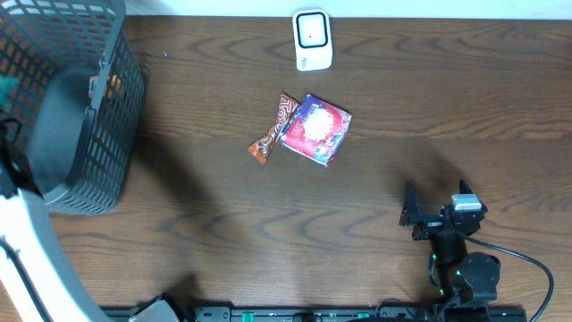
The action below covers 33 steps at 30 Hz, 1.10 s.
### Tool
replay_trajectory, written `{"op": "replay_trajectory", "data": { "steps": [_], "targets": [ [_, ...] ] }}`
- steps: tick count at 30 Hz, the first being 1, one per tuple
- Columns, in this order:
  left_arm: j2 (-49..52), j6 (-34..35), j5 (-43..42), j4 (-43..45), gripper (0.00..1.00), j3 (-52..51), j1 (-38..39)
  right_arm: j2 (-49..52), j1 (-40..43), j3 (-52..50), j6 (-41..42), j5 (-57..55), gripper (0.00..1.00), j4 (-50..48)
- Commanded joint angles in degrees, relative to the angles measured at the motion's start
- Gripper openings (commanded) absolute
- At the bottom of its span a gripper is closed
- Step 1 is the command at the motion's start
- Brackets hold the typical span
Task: Scan the item barcode
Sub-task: 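Lift the green wipes pack and carry it beside the orange bag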
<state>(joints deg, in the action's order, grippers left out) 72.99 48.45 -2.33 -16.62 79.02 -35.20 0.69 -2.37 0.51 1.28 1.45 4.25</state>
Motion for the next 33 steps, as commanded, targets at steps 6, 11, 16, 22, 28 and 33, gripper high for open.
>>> {"op": "replay_trajectory", "data": {
  "steps": [6, 11, 16, 22, 28, 33],
  "targets": [
    [-4.9, -0.5, -22.3, 2.3, 0.08, 1.2, 4.2, -0.3, 0.0, -0.2, 0.8, -0.5, 0.99, 0.1],
    [-3.1, -13.4, -23.2, 3.6, 0.07, 1.1, 15.5, -0.3, 0.0, -0.2, 0.8, -0.5, 0.99, 0.1],
    [1.7, -28.9, -23.2, 3.7, 0.08, 1.1, 29.5, -0.3, 0.0, -0.2, 0.8, -0.5, 0.99, 0.1],
    [10.7, -48.6, -17.7, 1.0, 0.08, 1.1, 42.8, -0.3, 0.0, -0.2, 0.8, -0.5, 0.99, 0.1],
    [19.0, -51.5, -5.9, -1.8, 0.09, 1.1, 47.9, -0.3, 0.0, -0.2, 0.8, -0.5, 0.99, 0.1],
    [26.2, -51.5, -5.5, -2.0, 0.08, 1.1, 48.9, -0.3, 0.0, -0.2, 0.8, -0.5, 0.99, 0.1]
  ]
}}
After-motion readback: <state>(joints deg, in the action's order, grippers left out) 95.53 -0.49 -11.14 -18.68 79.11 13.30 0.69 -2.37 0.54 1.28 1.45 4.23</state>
